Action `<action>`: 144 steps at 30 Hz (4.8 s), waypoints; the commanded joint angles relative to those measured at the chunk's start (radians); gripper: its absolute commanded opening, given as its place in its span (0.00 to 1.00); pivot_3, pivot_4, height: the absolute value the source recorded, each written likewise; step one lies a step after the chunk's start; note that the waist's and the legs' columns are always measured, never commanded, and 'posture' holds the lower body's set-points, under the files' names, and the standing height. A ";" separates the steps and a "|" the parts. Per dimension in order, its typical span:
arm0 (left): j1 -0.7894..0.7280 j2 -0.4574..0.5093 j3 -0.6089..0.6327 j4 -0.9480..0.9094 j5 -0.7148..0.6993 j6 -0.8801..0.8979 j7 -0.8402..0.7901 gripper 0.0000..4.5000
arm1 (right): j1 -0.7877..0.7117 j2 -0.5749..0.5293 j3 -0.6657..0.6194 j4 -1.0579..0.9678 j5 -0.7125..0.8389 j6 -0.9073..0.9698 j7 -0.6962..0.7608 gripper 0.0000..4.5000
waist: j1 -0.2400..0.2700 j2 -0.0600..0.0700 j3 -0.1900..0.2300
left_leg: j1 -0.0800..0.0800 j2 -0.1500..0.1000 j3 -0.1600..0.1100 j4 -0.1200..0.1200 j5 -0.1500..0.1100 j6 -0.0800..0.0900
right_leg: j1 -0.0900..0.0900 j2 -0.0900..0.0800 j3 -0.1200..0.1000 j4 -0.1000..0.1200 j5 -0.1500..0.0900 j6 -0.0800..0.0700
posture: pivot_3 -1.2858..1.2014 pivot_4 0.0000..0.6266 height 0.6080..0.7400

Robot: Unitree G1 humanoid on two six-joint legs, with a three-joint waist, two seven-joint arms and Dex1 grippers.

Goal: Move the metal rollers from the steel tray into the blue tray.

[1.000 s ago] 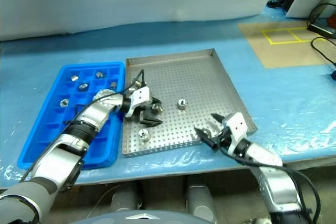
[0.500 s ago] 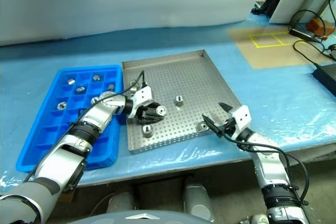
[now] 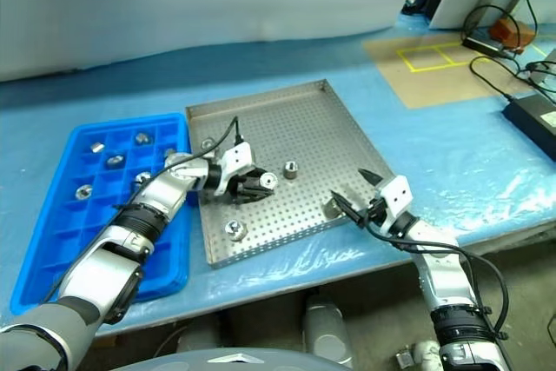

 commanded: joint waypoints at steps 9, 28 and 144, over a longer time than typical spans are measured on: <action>0.086 0.009 0.049 -0.199 -0.074 0.087 0.016 0.42 | 0.014 -0.013 -0.035 0.011 0.099 0.204 0.103 1.00 | 0.000 0.001 -0.001 | 0.000 0.001 0.002 -0.001 -0.003 -0.005 | -0.013 0.003 0.007 0.021 0.006 -0.009 | 0.37 0.24 1.00; 0.152 -0.011 0.078 -0.316 -0.121 0.186 0.133 0.42 | -0.268 -0.064 -0.113 0.159 0.219 0.458 0.349 1.00 | 0.008 0.021 0.011 | -0.016 0.005 0.014 0.005 0.001 -0.008 | -0.040 0.005 0.008 0.042 0.012 -0.001 | 0.38 0.24 1.00; 0.152 0.067 0.135 -0.660 -0.444 0.480 0.080 0.42 | -0.426 -0.016 -0.042 -0.504 0.445 1.086 -0.032 1.00 | 0.156 0.034 0.021 | -0.011 0.021 0.026 0.020 0.009 -0.044 | -0.069 0.036 0.048 0.087 0.012 0.002 | 0.44 0.24 1.00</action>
